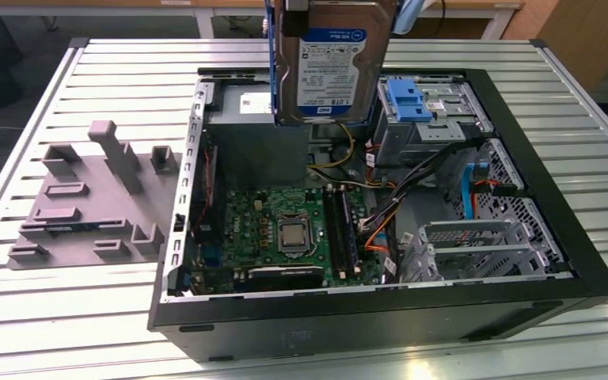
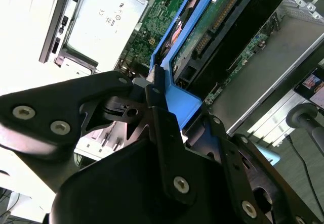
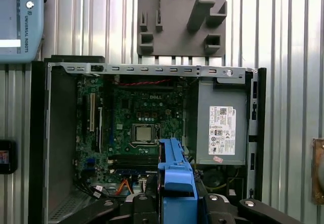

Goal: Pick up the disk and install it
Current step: 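Insert the disk into the insertion slot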

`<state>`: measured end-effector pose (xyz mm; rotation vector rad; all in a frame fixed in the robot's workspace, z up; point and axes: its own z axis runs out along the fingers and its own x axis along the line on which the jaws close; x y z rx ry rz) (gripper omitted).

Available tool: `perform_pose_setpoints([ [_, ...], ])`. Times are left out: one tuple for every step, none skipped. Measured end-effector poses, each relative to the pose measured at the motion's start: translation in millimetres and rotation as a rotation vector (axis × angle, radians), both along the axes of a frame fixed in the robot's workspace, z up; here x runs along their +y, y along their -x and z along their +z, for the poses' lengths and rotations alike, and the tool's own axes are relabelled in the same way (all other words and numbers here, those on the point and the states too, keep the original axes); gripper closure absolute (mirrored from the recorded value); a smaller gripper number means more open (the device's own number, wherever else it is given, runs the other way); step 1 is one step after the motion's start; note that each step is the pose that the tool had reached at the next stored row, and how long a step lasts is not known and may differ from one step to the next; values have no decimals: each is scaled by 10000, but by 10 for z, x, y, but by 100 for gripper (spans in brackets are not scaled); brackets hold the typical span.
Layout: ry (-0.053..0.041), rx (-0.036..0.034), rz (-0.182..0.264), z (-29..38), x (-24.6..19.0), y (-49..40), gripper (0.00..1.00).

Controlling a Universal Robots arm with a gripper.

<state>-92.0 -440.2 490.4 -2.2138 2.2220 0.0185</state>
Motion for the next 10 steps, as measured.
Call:
perform_pose_setpoints([
  [0, 0, -1, 0, -3, 0, 64],
  [0, 0, 0, 0, -4, 0, 64],
  [0, 0, -1, 0, -4, 0, 64],
  [1, 1, 0, 0, -5, 0, 64],
  [0, 0, 0, 0, -13, 0, 64],
  [1, 0, 0, 0, -21, 0, 64],
  [0, 0, 0, 0, -22, 0, 64],
  [0, 0, 0, 0, -23, 0, 64],
  [0, 0, 0, 0, -25, 0, 64],
  [0, 0, 0, 0, -28, 0, 64],
])
